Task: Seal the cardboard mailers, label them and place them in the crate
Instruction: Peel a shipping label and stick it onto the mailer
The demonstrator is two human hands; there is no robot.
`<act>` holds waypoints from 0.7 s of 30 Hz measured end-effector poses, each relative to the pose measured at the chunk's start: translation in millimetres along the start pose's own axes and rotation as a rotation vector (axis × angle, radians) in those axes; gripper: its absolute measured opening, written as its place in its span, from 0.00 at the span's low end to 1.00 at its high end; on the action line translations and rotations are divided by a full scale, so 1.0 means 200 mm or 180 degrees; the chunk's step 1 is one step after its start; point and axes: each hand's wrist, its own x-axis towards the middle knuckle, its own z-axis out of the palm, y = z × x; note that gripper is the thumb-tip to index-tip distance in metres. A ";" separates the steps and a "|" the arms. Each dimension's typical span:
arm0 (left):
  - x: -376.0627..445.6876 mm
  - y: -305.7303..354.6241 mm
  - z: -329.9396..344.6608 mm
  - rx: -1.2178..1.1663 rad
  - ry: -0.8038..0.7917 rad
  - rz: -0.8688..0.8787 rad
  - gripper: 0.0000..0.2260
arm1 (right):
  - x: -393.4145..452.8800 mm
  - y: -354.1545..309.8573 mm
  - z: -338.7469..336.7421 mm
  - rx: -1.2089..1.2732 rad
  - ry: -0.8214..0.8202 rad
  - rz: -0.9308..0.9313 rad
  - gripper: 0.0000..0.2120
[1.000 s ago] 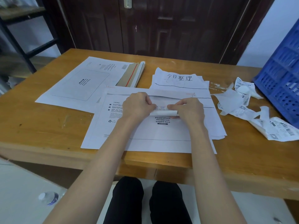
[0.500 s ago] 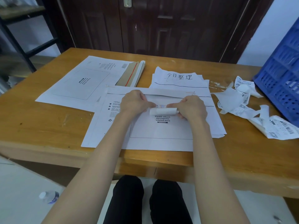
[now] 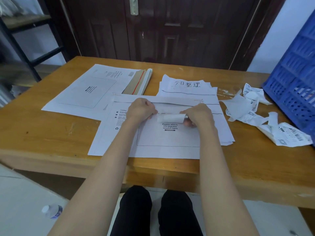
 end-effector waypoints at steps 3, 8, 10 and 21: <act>-0.02 -0.03 0.02 0.0230 0.0166 0.0392 0.07 | -0.01 0.00 -0.01 0.0082 0.0007 0.0017 0.10; -0.07 -0.06 0.00 0.0631 -0.0097 0.1109 0.05 | -0.01 0.02 -0.01 0.0347 -0.0112 -0.0275 0.10; -0.07 -0.06 -0.02 0.0655 -0.0273 0.1152 0.09 | -0.02 0.03 0.00 0.0376 -0.0129 -0.0388 0.13; -0.12 -0.09 -0.10 0.0304 -0.0824 0.1388 0.15 | -0.09 0.09 0.02 -0.0127 0.0123 -0.1027 0.17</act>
